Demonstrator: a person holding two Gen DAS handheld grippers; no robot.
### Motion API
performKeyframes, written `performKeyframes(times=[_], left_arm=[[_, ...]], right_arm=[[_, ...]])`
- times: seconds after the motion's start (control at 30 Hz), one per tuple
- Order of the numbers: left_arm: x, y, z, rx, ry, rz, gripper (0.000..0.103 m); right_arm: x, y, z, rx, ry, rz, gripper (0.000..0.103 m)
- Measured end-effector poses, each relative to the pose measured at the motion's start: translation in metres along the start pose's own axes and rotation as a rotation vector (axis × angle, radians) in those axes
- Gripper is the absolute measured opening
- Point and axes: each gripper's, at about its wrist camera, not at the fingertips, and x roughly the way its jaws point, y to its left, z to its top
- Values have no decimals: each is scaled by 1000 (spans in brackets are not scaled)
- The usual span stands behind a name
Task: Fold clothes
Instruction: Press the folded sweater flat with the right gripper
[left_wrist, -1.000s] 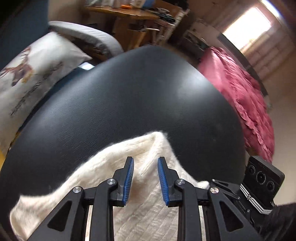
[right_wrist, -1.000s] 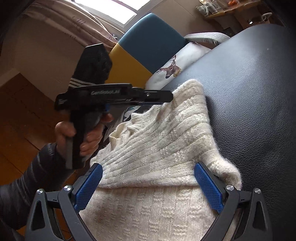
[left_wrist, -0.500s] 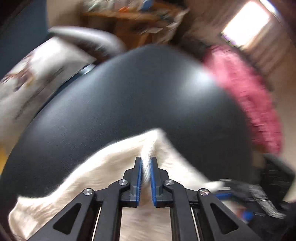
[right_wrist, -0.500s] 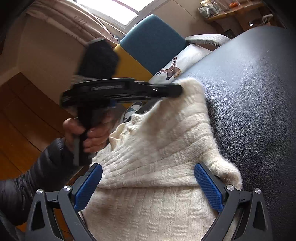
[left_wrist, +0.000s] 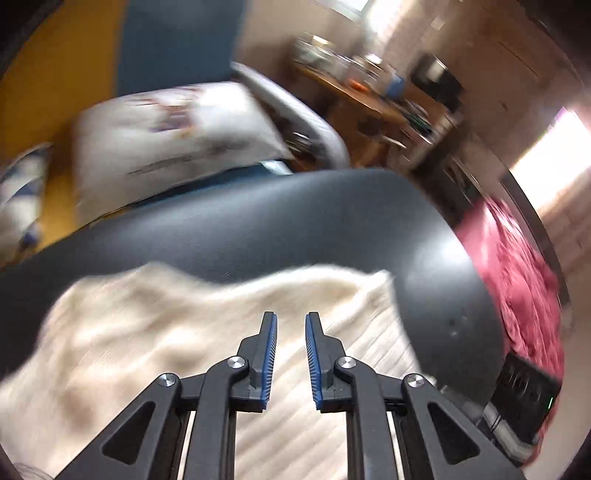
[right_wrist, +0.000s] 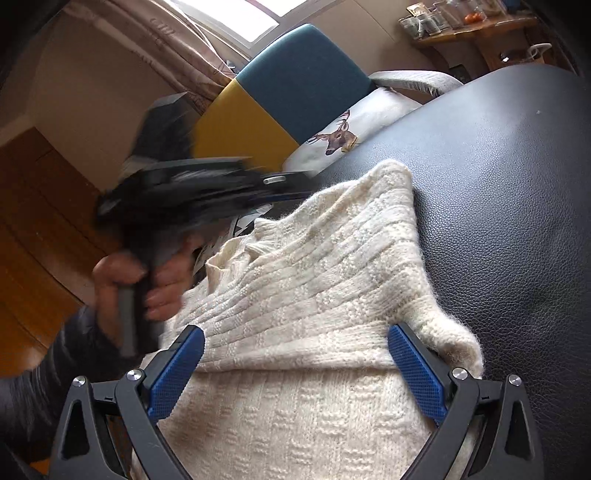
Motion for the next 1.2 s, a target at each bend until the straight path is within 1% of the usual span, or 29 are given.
performKeyframes(times=[0.1, 0.17, 0.27, 0.3, 0.37, 0.47, 0.57, 0.6, 0.7, 0.8, 0.87, 0.97, 1.07, 1.13, 1.2], left_arm=[[-33, 29, -23, -104, -54, 34, 15], [-42, 48, -47, -136, -61, 88, 15], [-55, 76, -83, -183, -71, 170, 15], [-59, 84, -94, -197, -70, 199, 15], [-56, 95, -107, -203, -47, 262, 15], [-60, 103, -120, -200, -76, 270, 15], [-58, 97, -121, -200, -89, 312, 15], [-57, 95, -120, -207, -92, 322, 15], [-65, 92, -120, -236, -90, 331, 15], [-87, 79, -122, -238, -132, 360, 15], [-105, 72, -127, -234, -168, 373, 15], [-130, 64, -138, -229, -209, 390, 17], [-150, 61, -154, -227, -232, 407, 18], [-161, 62, -166, -232, -237, 413, 18], [-169, 67, -181, -248, -237, 419, 18]], right_arm=[[-2, 11, 6, -25, 14, -55, 101], [-5, 29, 17, -74, 7, -74, 101], [10, 59, 41, -233, 25, -143, 101], [19, 62, 48, -258, 38, -163, 101], [46, 60, 61, -285, 97, -261, 101], [92, 40, 70, -302, 230, -443, 101], [108, 39, 60, -402, 249, -549, 102], [109, 40, 59, -409, 244, -561, 102], [106, 40, 62, -387, 246, -560, 102], [99, 52, 64, -382, 251, -578, 102], [86, 71, 60, -411, 206, -553, 102], [74, 106, 43, -449, 182, -478, 102], [77, 135, 17, -485, 199, -423, 102], [87, 147, -1, -491, 228, -402, 102], [98, 153, -15, -493, 254, -414, 102]])
